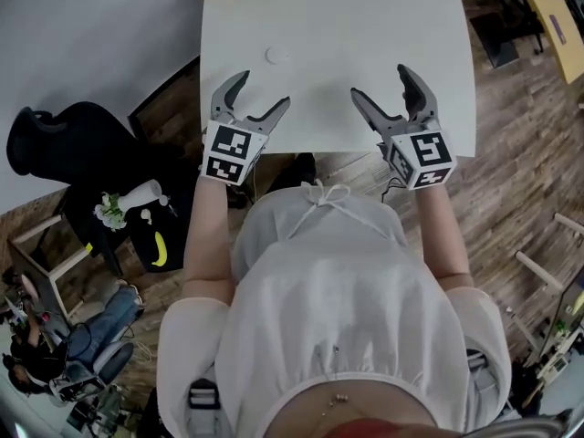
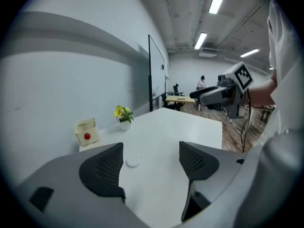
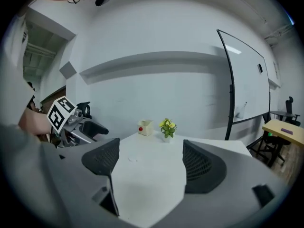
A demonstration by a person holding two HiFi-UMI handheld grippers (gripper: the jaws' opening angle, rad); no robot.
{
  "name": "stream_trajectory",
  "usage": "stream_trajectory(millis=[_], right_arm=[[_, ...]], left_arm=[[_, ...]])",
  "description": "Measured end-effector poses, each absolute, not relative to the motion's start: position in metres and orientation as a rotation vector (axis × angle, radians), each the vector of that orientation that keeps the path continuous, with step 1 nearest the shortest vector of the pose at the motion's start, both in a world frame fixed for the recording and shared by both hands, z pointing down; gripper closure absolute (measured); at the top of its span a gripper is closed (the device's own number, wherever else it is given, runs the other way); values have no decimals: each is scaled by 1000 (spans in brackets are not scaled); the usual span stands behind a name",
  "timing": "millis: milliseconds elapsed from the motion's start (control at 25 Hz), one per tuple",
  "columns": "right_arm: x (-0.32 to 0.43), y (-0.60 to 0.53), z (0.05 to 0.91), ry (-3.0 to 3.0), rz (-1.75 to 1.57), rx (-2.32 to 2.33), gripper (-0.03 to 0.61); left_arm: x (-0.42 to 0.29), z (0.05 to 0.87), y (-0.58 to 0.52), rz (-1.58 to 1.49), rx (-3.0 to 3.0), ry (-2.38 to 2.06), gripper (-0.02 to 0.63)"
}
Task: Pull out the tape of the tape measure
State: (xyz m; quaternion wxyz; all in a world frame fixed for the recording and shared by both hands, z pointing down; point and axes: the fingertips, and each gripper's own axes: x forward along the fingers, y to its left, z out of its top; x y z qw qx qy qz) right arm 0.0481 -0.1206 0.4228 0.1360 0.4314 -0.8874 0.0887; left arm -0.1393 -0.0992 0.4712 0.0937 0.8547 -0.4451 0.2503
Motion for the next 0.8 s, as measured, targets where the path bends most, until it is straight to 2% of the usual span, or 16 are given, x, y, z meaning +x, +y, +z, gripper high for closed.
stream_trajectory(millis=[240, 800], right_arm=[[34, -171, 464, -2497, 379, 1213, 150], [25, -228, 523, -2381, 520, 1210, 167]], left_arm=[[-137, 536, -159, 1098, 2540, -1011, 245], [-131, 634, -212, 1491, 2440, -503, 245]])
